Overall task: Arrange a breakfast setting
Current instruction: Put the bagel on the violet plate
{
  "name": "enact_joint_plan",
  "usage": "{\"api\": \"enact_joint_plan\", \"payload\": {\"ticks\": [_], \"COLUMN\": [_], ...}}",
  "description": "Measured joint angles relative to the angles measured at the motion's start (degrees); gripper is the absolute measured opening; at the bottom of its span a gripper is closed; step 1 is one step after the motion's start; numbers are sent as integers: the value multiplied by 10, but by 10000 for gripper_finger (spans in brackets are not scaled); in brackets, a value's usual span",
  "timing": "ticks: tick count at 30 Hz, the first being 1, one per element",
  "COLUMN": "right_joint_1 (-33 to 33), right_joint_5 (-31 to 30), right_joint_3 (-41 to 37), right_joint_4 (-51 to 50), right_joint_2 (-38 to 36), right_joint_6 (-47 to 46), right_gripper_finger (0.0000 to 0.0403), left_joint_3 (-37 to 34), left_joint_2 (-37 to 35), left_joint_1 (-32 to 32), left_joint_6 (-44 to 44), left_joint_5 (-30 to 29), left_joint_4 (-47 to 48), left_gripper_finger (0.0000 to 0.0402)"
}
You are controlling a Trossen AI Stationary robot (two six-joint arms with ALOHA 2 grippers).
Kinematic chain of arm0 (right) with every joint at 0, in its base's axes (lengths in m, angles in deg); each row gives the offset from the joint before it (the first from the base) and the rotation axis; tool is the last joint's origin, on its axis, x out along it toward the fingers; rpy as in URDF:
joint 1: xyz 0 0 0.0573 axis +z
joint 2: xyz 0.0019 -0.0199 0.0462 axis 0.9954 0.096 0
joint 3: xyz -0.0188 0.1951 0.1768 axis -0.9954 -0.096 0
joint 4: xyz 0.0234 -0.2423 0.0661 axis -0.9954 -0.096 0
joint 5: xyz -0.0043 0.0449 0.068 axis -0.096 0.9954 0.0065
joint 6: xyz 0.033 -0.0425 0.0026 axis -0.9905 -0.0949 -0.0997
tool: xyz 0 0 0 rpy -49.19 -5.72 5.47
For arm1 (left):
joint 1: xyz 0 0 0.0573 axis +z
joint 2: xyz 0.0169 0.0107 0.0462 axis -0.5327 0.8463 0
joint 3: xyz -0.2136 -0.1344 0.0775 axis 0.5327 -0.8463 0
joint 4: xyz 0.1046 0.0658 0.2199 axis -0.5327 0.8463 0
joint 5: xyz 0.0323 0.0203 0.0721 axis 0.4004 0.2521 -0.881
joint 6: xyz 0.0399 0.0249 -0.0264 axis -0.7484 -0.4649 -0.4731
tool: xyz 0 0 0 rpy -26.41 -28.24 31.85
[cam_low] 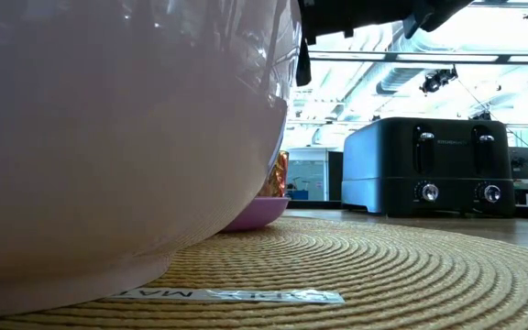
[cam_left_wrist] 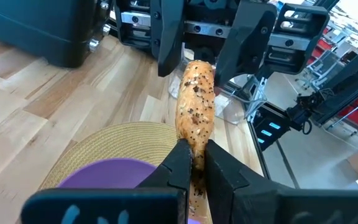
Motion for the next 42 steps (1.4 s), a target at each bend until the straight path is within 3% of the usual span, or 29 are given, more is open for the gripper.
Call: {"api": "enact_joint_plan", "payload": {"ticks": [15,26,42], "right_joint_1": [-2,-2,-2], "right_joint_5": [-22,-11,-6], "right_joint_3": [0,0,0], "right_joint_4": [30,12,3], "right_joint_2": [0,-9,-9], "right_joint_6": [-14,-9,-9], "right_gripper_finger": [217,220,220], "left_joint_3": [0,0,-1], "left_joint_2": [0,0,75], "left_joint_1": [0,0,0], "left_joint_6": [28,101,172], "left_joint_5": [0,1,8], "left_joint_4": [54,176,170], "left_gripper_finger": [15,15,15]}}
